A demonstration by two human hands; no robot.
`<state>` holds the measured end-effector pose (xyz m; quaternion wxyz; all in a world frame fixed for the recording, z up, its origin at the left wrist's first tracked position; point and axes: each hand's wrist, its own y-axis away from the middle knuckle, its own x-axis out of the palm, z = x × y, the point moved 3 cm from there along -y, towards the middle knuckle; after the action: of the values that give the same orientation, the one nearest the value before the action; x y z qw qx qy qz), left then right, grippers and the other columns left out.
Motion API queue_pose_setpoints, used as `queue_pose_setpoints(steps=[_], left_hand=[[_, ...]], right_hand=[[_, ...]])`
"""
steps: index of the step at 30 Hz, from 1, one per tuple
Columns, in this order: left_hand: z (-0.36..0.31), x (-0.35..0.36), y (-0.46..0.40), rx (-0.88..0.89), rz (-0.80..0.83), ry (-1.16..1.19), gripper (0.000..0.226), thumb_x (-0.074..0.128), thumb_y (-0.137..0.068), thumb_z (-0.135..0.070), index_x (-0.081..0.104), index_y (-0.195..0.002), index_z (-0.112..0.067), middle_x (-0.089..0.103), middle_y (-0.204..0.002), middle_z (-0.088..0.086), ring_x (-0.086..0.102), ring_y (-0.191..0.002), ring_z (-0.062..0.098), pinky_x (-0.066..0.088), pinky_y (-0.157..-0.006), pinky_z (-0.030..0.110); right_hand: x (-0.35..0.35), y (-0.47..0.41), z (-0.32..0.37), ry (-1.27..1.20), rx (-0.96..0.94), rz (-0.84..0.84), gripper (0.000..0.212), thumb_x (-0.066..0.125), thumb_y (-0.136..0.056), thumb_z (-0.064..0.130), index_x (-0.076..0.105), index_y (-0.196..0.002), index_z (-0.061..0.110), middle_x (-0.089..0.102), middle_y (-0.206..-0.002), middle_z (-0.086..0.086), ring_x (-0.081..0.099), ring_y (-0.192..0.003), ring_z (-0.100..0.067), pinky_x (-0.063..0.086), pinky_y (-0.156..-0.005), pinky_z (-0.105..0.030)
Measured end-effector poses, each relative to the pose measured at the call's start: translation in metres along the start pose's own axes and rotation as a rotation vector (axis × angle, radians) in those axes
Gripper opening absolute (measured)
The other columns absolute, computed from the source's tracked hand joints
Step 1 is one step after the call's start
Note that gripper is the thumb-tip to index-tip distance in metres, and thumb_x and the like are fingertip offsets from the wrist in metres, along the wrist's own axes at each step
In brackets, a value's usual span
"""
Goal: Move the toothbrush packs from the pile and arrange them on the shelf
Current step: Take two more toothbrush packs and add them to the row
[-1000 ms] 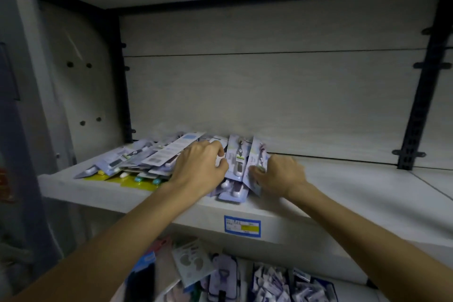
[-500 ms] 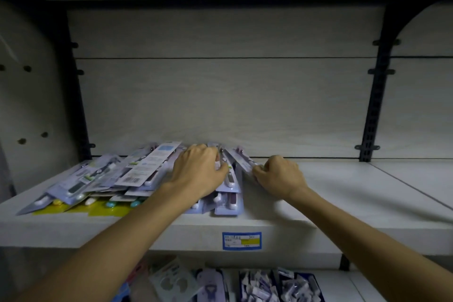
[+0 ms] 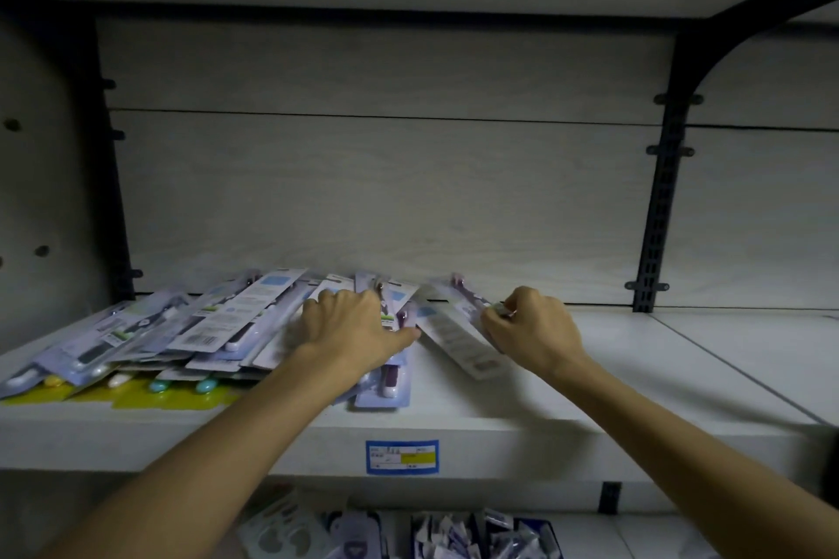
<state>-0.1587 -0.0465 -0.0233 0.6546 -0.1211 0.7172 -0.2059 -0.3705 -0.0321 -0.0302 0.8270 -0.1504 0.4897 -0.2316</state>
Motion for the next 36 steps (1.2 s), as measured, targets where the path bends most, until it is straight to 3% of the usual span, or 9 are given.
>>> queue_pose_setpoints(steps=[6,10,16,20,24,27,31,34,36], left_hand=[[-0.008,-0.003,-0.001,-0.124,0.044,0.122,0.046,0.068,-0.076,-0.047,0.035,-0.063,-0.018,0.043,-0.063,0.0,0.051,-0.07,0.025,0.031,-0.057,0.028],[-0.005,-0.007,-0.002,-0.214,0.099,0.219,0.043,0.073,-0.07,-0.037,0.037,-0.063,-0.016,0.045,-0.065,0.0,0.048,-0.067,0.021,0.027,-0.046,0.026],[-0.001,-0.015,0.01,-0.245,0.101,0.252,0.049,0.072,-0.07,-0.051,0.038,-0.066,-0.016,0.047,-0.07,0.002,0.048,-0.069,0.022,0.028,-0.048,0.027],[0.002,-0.022,0.023,-0.22,0.071,0.249,0.048,0.067,-0.075,-0.056,0.04,-0.066,-0.018,0.045,-0.068,0.0,0.045,-0.065,0.019,0.031,-0.051,0.028],[0.013,-0.026,0.034,-0.201,-0.029,0.339,0.048,0.069,-0.074,-0.058,0.043,-0.064,-0.019,0.051,-0.068,0.0,0.048,-0.063,0.019,0.027,-0.045,0.027],[0.019,-0.027,0.041,-0.135,-0.104,0.401,0.045,0.069,-0.074,-0.058,0.054,-0.071,-0.016,0.062,-0.077,0.004,0.052,-0.068,0.021,0.027,-0.044,0.028],[0.02,-0.023,0.053,-0.046,-0.153,0.507,0.052,0.067,-0.074,-0.061,0.061,-0.098,-0.016,0.069,-0.095,0.002,0.059,-0.079,0.021,0.04,-0.054,0.029],[0.012,-0.018,0.063,0.02,-0.131,0.636,0.053,0.068,-0.073,-0.06,0.059,-0.104,-0.019,0.071,-0.094,-0.001,0.066,-0.082,0.019,0.054,-0.067,0.035],[0.003,-0.016,0.071,0.045,-0.097,0.781,0.054,0.071,-0.069,-0.061,0.057,-0.103,-0.021,0.072,-0.089,-0.003,0.069,-0.076,0.017,0.057,-0.065,0.039]], right_hand=[[-0.01,0.001,-0.008,0.001,-0.006,-0.002,0.038,0.05,-0.084,0.044,0.06,-0.091,0.008,0.065,-0.083,-0.009,0.058,-0.08,-0.031,0.046,-0.067,-0.034],[-0.01,0.006,-0.011,0.003,0.007,0.019,0.048,0.049,-0.084,0.051,0.06,-0.084,0.005,0.065,-0.074,-0.008,0.058,-0.074,-0.03,0.047,-0.066,-0.033],[-0.011,0.016,-0.014,-0.014,0.064,0.047,0.052,0.052,-0.079,0.048,0.063,-0.064,0.0,0.06,-0.058,-0.011,0.057,-0.06,-0.029,0.044,-0.054,-0.03],[-0.015,0.021,-0.016,-0.16,0.121,0.062,0.035,0.058,-0.079,0.032,0.066,-0.065,0.001,0.065,-0.059,-0.011,0.062,-0.062,-0.03,0.045,-0.053,-0.029],[-0.017,0.028,-0.011,-0.499,0.296,0.111,0.013,0.072,-0.078,0.024,0.061,-0.076,0.017,0.069,-0.078,-0.012,0.068,-0.069,-0.028,0.058,-0.066,-0.039],[-0.019,0.04,-0.007,-0.637,0.388,0.096,0.028,0.077,-0.075,0.012,0.058,-0.096,0.009,0.067,-0.087,-0.017,0.063,-0.067,-0.029,0.054,-0.054,-0.036],[-0.026,0.064,0.002,-0.707,0.412,0.067,0.033,0.076,-0.076,0.008,0.055,-0.102,0.005,0.062,-0.077,-0.011,0.064,-0.073,-0.031,0.057,-0.073,-0.053],[-0.034,0.081,0.002,-0.788,0.416,0.034,0.035,0.075,-0.079,0.01,0.053,-0.106,0.007,0.062,-0.08,-0.008,0.064,-0.071,-0.023,0.058,-0.071,-0.044],[-0.043,0.091,-0.001,-0.822,0.417,-0.008,0.035,0.075,-0.08,0.012,0.053,-0.107,0.007,0.065,-0.081,-0.007,0.065,-0.072,-0.023,0.057,-0.072,-0.042]])
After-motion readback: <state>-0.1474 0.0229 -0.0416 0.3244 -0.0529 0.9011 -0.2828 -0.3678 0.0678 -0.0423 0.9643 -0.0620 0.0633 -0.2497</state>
